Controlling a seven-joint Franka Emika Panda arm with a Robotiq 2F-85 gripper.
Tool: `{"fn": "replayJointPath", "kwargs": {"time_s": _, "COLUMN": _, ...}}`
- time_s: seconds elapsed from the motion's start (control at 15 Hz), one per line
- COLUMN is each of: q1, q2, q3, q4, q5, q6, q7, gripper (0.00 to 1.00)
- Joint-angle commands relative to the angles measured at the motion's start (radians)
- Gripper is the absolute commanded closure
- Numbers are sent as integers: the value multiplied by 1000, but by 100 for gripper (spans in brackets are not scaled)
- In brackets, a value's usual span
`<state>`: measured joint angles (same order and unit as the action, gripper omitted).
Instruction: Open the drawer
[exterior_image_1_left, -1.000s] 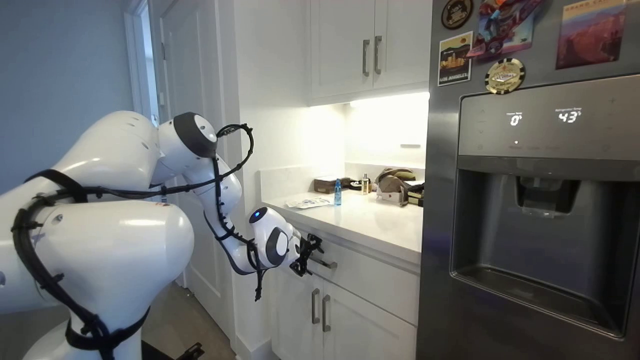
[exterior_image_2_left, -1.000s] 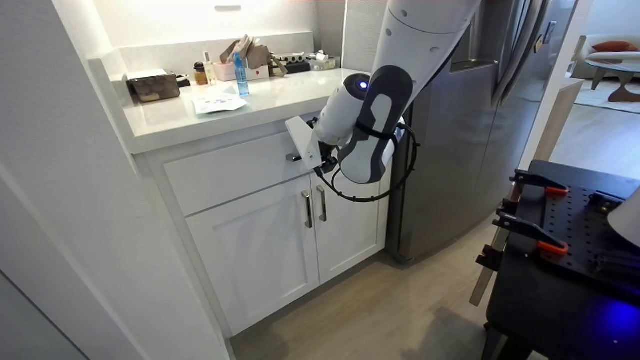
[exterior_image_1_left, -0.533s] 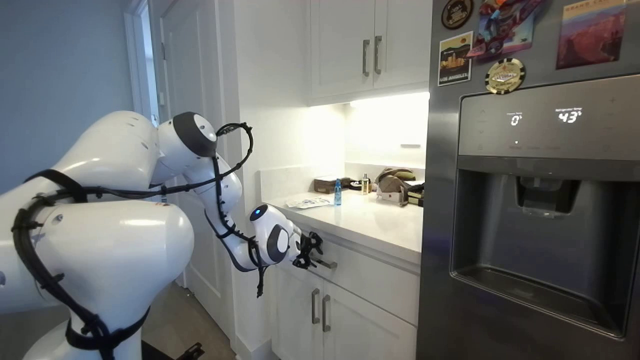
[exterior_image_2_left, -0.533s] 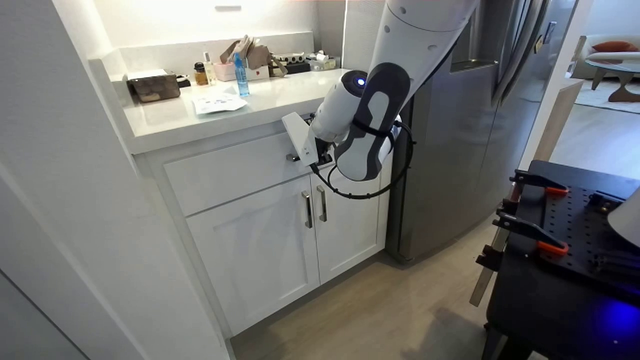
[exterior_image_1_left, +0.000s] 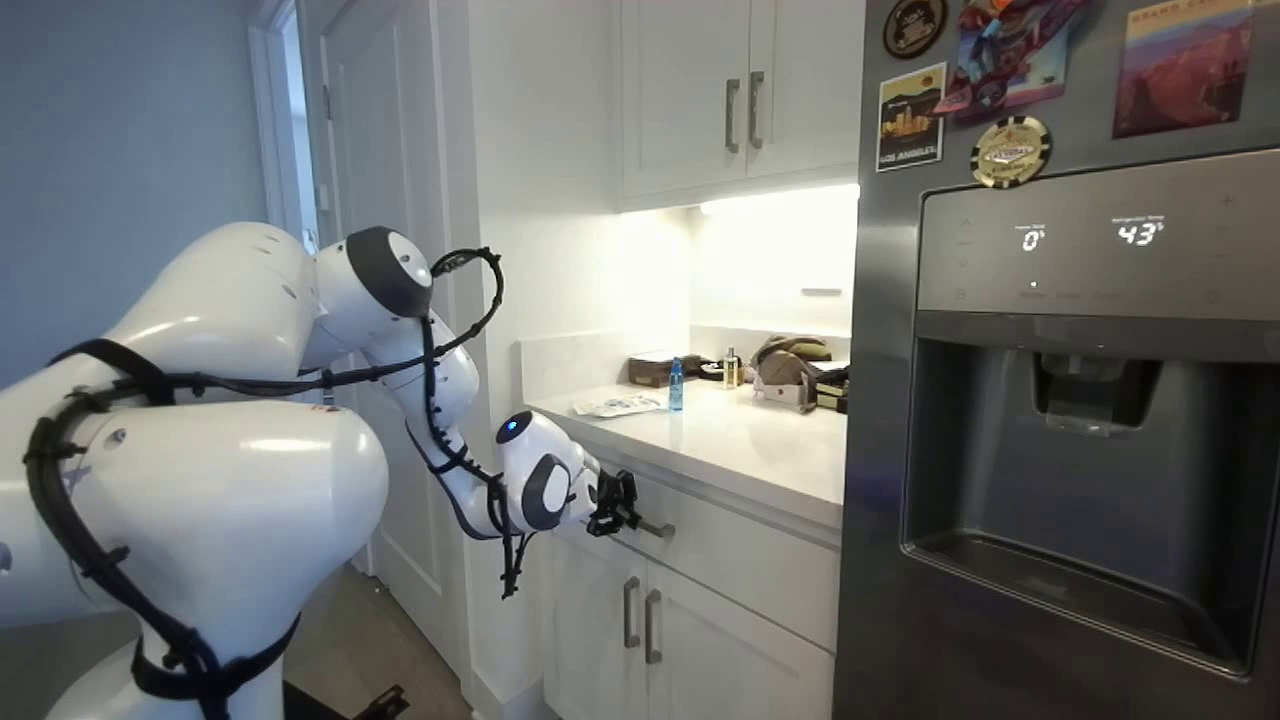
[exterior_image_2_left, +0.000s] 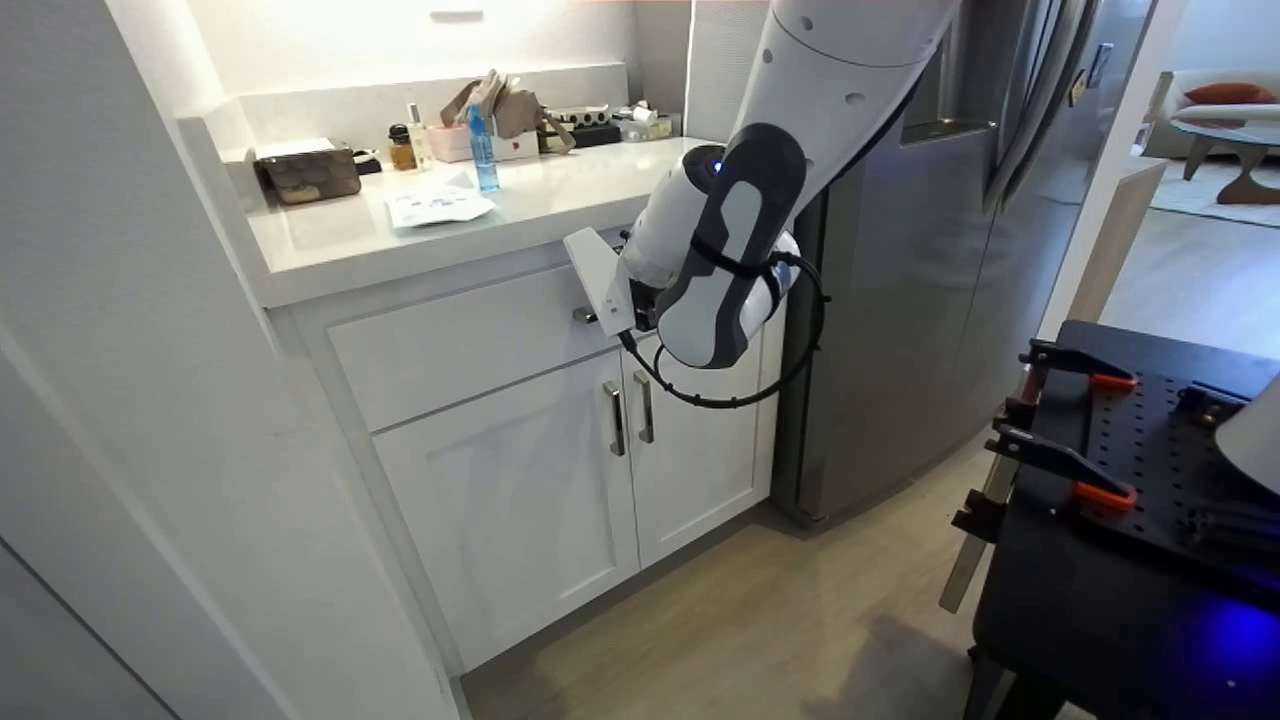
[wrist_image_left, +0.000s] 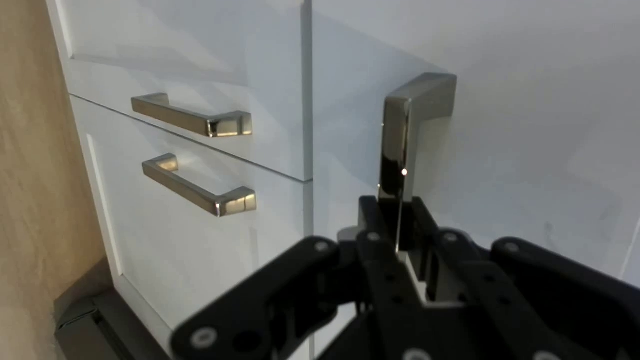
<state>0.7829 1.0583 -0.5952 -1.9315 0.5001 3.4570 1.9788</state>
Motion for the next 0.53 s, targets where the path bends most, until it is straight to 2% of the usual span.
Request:
{"fn": "replayJointPath", "kwargs": {"time_s": 0.0, "q1": -10, "q2": -39, "q3": 33, "q4": -26, "q5": 88, "q6": 0, "q7": -99, "gripper": 96}}
{"fn": "replayJointPath", "kwargs": {"time_s": 0.07, "q1": -9, "q2": -42, "q3": 37, "q4": -28, "q5": 106, "q6": 0, "q7": -119, "gripper": 96}}
{"fn": "replayJointPath", "kwargs": {"time_s": 0.13, "q1": 7, "q2": -42, "q3": 15, "q4": -46, "q5": 53, "q6": 0, "q7": -58, "gripper": 96}}
{"fn": "replayJointPath", "kwargs": {"time_s": 0.47, "q1": 17, "q2": -71, "q3": 31, "q4": -89, "q5": 37, "q6": 0, "q7": -68, "gripper": 96}}
